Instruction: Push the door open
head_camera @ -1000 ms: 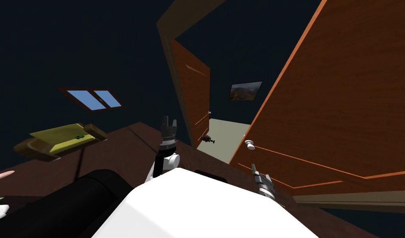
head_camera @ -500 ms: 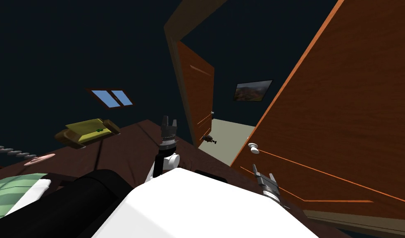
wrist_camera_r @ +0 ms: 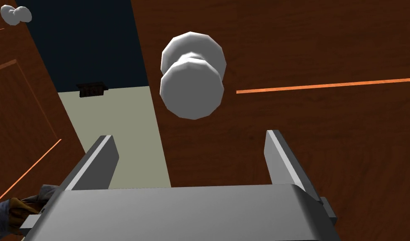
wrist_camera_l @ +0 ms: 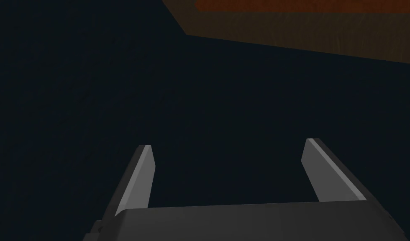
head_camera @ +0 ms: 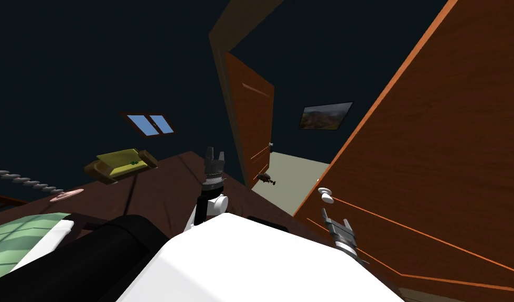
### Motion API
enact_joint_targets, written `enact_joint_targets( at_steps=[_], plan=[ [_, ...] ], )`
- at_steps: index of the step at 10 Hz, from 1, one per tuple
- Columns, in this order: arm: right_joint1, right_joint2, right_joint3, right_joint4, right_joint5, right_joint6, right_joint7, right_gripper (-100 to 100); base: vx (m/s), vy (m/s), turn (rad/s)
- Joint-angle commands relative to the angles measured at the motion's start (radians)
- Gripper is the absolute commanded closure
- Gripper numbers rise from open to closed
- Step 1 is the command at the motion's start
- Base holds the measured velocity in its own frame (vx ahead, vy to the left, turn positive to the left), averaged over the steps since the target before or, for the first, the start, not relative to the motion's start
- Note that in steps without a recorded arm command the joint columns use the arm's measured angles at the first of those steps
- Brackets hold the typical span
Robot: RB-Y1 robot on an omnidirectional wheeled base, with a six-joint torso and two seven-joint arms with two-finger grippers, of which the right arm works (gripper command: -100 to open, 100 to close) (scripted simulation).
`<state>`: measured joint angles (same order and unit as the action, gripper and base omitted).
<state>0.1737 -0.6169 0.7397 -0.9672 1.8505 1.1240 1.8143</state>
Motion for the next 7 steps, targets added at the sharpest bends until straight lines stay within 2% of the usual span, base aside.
enact_joint_targets(
  at_steps=[1, 4, 5, 6, 7],
  plan=[
    [-0.007, -0.003, -0.008, 0.001, -0.01, -0.01, 0.002, -100, 0.205, -0.07, 0.065],
    [-0.024, -0.005, -0.021, 0.018, -0.023, -0.024, -0.003, -100, 0.199, -0.075, 0.058],
    [-0.018, -0.007, -0.019, 0.008, -0.021, -0.02, 0.0, -100, 0.082, -0.036, 0.02],
    [-0.018, -0.007, -0.019, 0.008, -0.021, -0.02, 0.0, 100, -0.008, 0.004, -0.011],
    [-0.018, -0.007, -0.019, 0.008, -0.021, -0.02, 0.0, 100, -0.025, 0.011, 0.008]
  ],
)
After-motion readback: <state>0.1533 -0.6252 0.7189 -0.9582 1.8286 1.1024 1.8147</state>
